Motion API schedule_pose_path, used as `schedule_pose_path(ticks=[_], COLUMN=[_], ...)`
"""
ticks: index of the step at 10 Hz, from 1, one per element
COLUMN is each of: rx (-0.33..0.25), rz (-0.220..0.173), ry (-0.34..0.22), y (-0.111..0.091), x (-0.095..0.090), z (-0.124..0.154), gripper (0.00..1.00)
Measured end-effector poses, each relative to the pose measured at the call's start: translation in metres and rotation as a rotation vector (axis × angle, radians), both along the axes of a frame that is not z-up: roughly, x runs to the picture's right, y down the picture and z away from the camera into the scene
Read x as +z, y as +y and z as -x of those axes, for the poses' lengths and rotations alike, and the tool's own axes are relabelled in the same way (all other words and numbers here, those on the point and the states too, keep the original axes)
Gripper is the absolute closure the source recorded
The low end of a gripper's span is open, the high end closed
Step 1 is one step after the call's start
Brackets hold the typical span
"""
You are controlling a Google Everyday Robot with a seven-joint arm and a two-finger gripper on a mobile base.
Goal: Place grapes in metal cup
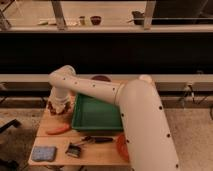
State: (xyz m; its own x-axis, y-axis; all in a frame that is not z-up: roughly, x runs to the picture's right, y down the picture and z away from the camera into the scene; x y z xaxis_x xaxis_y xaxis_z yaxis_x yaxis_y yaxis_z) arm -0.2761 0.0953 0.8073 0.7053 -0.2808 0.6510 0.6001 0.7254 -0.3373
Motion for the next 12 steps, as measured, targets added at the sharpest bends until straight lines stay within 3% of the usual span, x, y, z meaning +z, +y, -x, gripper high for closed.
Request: schedule_pose_path(ticks=[2, 6, 9, 10, 11, 12], rx=[0.104, 0.211, 0.212, 0.203, 0.177, 0.164], rz=[-0.060, -0.098, -0.150, -0.180, -0.237, -0.266], ry=[-0.040, -0.144, -0.178, -0.183, -0.182, -0.179], y=[-0.025, -0.071, -0.118, -0.134, -0.145, -0.142], x=[-0.015, 0.005, 0.023, 0.026, 0.028, 0.034], z=[-0.011, -0.008, -0.002, -0.002, -0.002, -0.008], gripper=[1.00, 1.00, 1.00, 1.00, 1.00, 1.00])
